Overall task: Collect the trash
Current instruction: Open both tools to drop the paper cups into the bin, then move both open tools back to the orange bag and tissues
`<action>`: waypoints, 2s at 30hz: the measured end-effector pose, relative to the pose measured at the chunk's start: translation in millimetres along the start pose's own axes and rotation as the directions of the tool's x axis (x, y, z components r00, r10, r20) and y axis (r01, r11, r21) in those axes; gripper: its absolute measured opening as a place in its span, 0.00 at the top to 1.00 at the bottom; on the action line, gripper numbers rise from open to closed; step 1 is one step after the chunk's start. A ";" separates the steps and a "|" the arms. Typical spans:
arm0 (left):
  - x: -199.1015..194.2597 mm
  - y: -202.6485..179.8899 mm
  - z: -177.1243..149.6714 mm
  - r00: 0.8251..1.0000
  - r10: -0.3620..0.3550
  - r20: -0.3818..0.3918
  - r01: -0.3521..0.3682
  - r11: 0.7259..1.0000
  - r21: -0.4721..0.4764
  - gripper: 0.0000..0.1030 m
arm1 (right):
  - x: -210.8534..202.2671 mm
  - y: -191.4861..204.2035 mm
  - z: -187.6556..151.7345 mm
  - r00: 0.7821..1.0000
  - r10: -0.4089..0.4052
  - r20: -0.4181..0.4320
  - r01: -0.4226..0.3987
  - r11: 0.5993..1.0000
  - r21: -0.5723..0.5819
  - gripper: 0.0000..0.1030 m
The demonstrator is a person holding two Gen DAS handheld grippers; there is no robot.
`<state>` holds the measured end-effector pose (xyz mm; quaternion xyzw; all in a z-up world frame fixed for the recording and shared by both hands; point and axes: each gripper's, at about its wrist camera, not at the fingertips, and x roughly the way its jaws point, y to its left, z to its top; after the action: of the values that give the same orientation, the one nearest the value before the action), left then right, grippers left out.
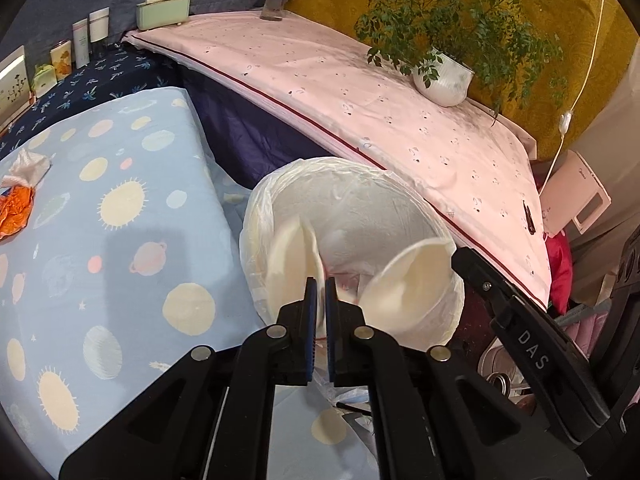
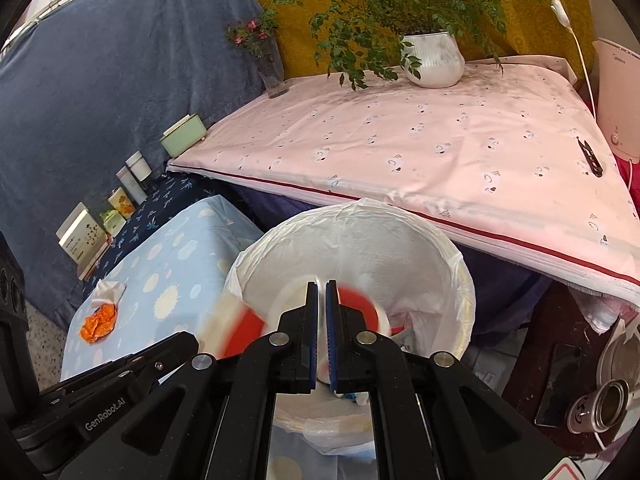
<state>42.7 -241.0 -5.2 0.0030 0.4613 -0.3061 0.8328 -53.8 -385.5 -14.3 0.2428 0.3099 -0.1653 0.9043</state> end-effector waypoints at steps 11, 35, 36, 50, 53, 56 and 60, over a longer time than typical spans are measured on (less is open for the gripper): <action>-4.7 13.4 2.2 0.999 0.041 0.009 -0.041 0.999 -0.031 0.72 | -2.8 6.2 3.4 1.000 0.002 0.011 -0.002 1.000 -0.008 0.73; -43.0 119.5 -3.8 0.990 0.133 0.042 -0.122 0.973 -0.194 0.72 | 14.0 96.0 -10.0 0.997 0.069 -0.026 -0.072 0.989 -0.128 0.66; -45.1 126.6 -4.5 0.989 0.140 0.043 -0.128 0.970 -0.204 0.72 | 15.6 102.1 -11.4 0.997 0.074 -0.029 -0.077 0.988 -0.137 0.66; -77.2 239.4 -19.6 0.968 0.247 0.050 -0.214 0.910 -0.354 0.62 | 45.9 199.8 -39.2 0.985 0.139 -0.105 -0.163 0.951 -0.262 0.66; -83.3 263.4 -22.7 0.961 0.272 0.051 -0.233 0.894 -0.382 0.57 | 52.9 224.5 -48.6 0.979 0.157 -0.127 -0.188 0.939 -0.289 0.66; -87.5 285.5 -26.0 0.955 0.293 0.046 -0.250 0.880 -0.404 0.56 | 59.7 249.4 -58.9 0.974 0.172 -0.149 -0.212 0.923 -0.321 0.63; -90.2 310.6 -28.1 0.948 0.316 0.038 -0.271 0.863 -0.427 0.56 | 70.2 277.2 -69.0 0.967 0.188 -0.174 -0.239 0.906 -0.349 0.61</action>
<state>145.5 65.2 -38.0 -0.1205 0.4649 -0.0701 0.8743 90.5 -129.2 -13.6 0.1126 0.3676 0.0129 0.9230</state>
